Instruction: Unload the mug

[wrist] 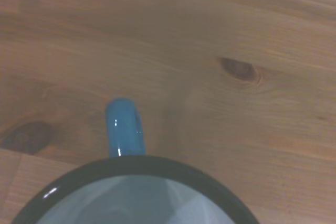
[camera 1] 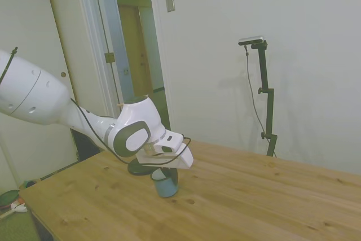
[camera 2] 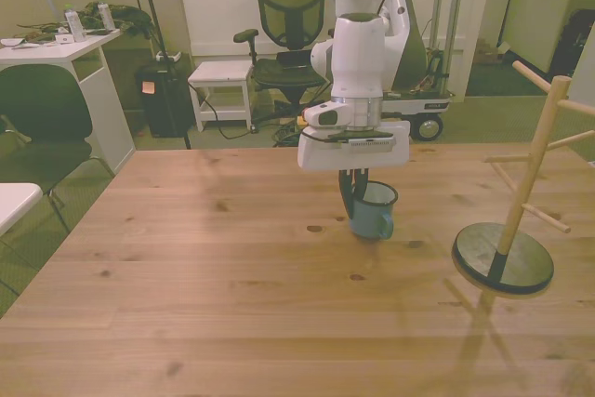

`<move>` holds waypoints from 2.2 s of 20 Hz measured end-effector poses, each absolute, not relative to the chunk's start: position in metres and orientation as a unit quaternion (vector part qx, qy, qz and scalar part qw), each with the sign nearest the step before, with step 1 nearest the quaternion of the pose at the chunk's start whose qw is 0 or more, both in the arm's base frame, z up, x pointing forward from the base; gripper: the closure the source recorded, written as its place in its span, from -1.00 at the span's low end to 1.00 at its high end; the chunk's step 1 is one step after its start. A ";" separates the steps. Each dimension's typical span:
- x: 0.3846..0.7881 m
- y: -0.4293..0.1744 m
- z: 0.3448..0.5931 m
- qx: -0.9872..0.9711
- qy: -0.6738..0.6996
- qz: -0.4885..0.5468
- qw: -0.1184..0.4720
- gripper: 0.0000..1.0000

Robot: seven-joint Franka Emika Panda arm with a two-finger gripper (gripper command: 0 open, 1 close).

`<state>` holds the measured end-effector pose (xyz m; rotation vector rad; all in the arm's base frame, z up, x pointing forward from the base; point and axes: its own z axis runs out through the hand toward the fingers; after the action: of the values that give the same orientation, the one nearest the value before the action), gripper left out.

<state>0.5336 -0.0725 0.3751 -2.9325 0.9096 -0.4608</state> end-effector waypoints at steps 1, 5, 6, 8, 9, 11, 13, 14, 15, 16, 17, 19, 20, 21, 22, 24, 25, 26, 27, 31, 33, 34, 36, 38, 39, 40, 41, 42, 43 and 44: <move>0.534 -0.073 0.375 -0.945 0.293 -0.144 0.017 1.00; 0.535 -0.073 0.375 -0.946 0.294 -0.135 0.015 1.00; 0.535 -0.073 0.374 -0.947 0.294 -0.133 0.015 1.00; 0.536 -0.075 0.373 -0.947 0.295 -0.126 0.013 1.00; 0.536 -0.076 0.372 -0.947 0.297 -0.121 0.010 1.00; 0.538 -0.078 0.369 -0.947 0.301 -0.110 0.001 1.00; 0.542 -0.080 0.367 -0.945 0.310 -0.101 -0.007 1.00; 0.543 -0.081 0.367 -0.945 0.312 -0.099 -0.009 1.00; 0.545 -0.081 0.367 -0.945 0.313 -0.098 -0.011 1.00; 0.546 -0.081 0.367 -0.944 0.314 -0.097 -0.013 1.00; 0.547 -0.082 0.367 -0.944 0.315 -0.097 -0.015 1.00; 0.548 -0.082 0.367 -0.944 0.315 -0.097 -0.016 1.00; 0.548 -0.082 0.367 -0.944 0.315 -0.097 -0.016 1.00; 0.548 -0.082 0.367 -0.944 0.315 -0.097 -0.016 1.00; 0.548 -0.082 0.367 -0.944 0.315 -0.097 -0.016 -1.00; 0.548 -0.082 0.367 -0.943 0.318 -0.098 -0.019 -1.00; 0.548 -0.082 0.367 -0.942 0.319 -0.098 -0.019 -1.00; 0.548 -0.082 0.367 -0.942 0.319 -0.098 -0.020 -1.00; 0.548 -0.082 0.367 -0.942 0.320 -0.097 -0.020 -1.00; 0.547 -0.084 0.362 -0.942 0.320 -0.092 -0.023 -1.00; 0.547 -0.085 0.358 -0.942 0.321 -0.089 -0.024 -1.00; 0.548 -0.085 0.357 -0.942 0.322 -0.088 -0.025 -1.00; 0.548 -0.085 0.357 -0.942 0.324 -0.084 -0.028 -1.00; 0.548 -0.085 0.358 -0.942 0.323 -0.084 -0.030 -1.00; 0.548 -0.084 0.358 -0.942 0.322 -0.084 -0.031 -1.00; 0.548 -0.084 0.358 -0.943 0.322 -0.084 -0.031 -1.00; 0.548 -0.084 0.358 -0.943 0.322 -0.084 -0.031 -1.00; 0.548 -0.084 0.358 -0.943 0.322 -0.084 -0.031 -1.00; 0.548 -0.084 0.358 -0.942 0.322 -0.084 -0.031 -1.00; 0.548 -0.084 0.359 -0.942 0.322 -0.085 -0.031 -1.00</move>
<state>0.5483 -0.0844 0.3589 -3.0207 1.0317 -0.2724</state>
